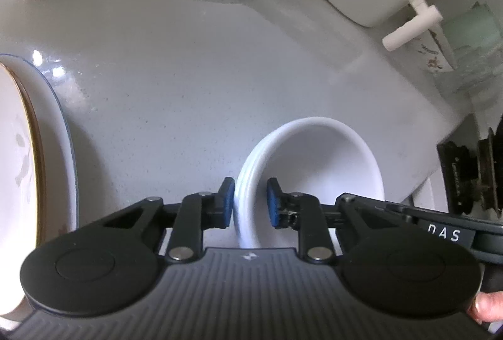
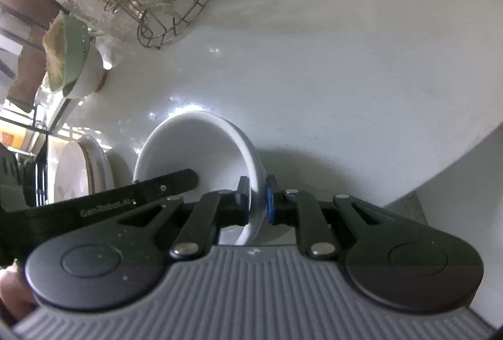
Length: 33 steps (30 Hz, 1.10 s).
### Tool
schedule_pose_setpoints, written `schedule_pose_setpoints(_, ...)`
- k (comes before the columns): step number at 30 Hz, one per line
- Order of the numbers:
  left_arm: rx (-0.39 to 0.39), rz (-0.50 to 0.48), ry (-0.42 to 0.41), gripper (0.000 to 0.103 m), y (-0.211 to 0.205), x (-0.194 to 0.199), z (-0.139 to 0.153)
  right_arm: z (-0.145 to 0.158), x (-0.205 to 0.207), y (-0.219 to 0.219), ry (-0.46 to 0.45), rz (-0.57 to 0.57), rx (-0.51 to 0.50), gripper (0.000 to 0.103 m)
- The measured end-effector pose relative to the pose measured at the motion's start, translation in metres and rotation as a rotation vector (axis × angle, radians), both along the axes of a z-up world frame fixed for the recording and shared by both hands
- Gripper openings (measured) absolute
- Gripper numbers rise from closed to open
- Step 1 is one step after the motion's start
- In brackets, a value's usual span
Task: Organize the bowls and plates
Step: 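Lift the bowl stack with both grippers and carry it toward the plate stack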
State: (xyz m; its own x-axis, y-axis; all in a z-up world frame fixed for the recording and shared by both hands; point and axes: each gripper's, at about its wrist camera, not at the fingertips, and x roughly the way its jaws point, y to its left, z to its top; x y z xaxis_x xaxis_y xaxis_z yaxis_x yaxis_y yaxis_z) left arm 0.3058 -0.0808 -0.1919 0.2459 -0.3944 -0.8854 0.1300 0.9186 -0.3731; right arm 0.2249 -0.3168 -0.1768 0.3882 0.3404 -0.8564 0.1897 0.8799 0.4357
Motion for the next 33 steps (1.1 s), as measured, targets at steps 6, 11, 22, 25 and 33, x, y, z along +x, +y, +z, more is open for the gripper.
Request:
schedule_pose_setpoints(6, 0.022, -0.08, 0.02, 0.025, 0.003, -0.004, 0.002, 0.0, -0.004, 0.007, 0.011, -0.052, -0.03, 0.013)
schedule_pose_setpoints(11, -0.01, -0.068, 0.042, 0.025, 0.019, -0.002, 0.007, 0.004, -0.007, 0.013, 0.016, -0.094, -0.012, 0.013)
schedule_pose_setpoints(22, -0.055, -0.087, 0.025, 0.025, 0.044, 0.0, 0.051, 0.036, -0.023, 0.034, -0.01, -0.11, 0.023, 0.013)
schedule_pose_setpoints(25, -0.06, -0.092, 0.017, 0.025, 0.05, -0.003, 0.062, 0.048, -0.027, 0.042, -0.021, -0.101, 0.012, 0.013)
schedule_pose_setpoints(33, -0.023, -0.116, -0.017, 0.025, 0.064, -0.013, 0.093, 0.072, -0.024, 0.054, -0.043, -0.055, 0.006, 0.013)
